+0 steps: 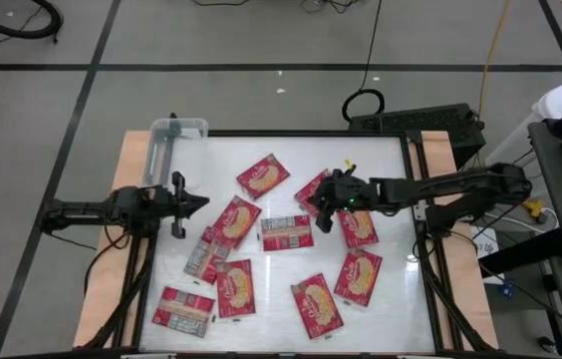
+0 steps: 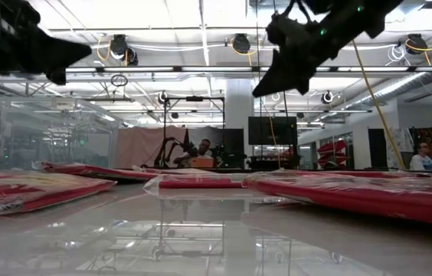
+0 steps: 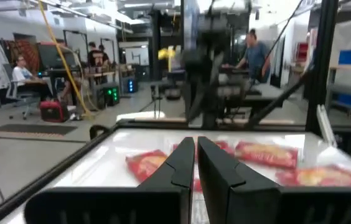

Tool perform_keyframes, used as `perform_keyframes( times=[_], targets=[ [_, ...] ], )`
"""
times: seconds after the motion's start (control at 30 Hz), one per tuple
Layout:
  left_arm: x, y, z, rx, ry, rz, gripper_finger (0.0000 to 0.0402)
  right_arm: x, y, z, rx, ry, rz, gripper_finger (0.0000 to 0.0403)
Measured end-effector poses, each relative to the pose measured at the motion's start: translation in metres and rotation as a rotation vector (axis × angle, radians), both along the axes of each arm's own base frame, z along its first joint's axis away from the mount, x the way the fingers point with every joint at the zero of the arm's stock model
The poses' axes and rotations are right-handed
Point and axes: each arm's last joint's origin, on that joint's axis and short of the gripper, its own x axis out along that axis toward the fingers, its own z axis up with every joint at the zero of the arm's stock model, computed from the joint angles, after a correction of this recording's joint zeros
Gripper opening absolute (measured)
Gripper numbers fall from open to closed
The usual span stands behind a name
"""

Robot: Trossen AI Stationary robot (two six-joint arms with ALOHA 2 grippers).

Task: Sort popcorn bags into baskets
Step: Put the red popcorn pack into the bin

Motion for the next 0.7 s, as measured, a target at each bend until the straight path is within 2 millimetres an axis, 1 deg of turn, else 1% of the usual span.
perform_keyframes(
  times=[0.07,0.17,0.27,0.4,0.47,0.57,0.63,0.7],
  targets=[
    [-0.003,0.000,0.013,-0.004,-0.004,-0.002,0.0026,0.004,0.000,-0.006,0.000,-0.026,0.000,0.0000],
    [-0.010,0.001,0.037,0.013,0.049,0.017,0.0026,0.007,0.000,-0.014,-0.001,-0.040,0.001,0.0000],
    [-0.017,0.003,0.070,-0.016,0.107,0.072,0.0026,0.008,0.000,-0.024,-0.006,-0.034,0.007,0.0000],
    [-0.021,0.007,0.111,-0.064,0.260,0.162,0.0026,0.006,0.001,-0.034,-0.003,-0.010,0.006,0.0000],
    [-0.018,0.008,0.129,-0.051,0.315,0.181,0.0026,0.003,0.001,-0.039,0.003,0.011,0.004,0.0000],
    [-0.006,0.010,0.146,-0.014,0.392,0.203,0.0026,0.000,0.003,-0.045,0.003,0.000,0.008,0.0000],
    [0.005,0.011,0.152,0.005,0.432,0.211,0.0026,-0.003,0.003,-0.049,0.003,-0.009,0.011,0.0000],
    [0.016,0.012,0.151,0.012,0.479,0.204,0.0026,-0.005,0.004,-0.052,-0.005,-0.023,0.018,0.0000]
  ],
)
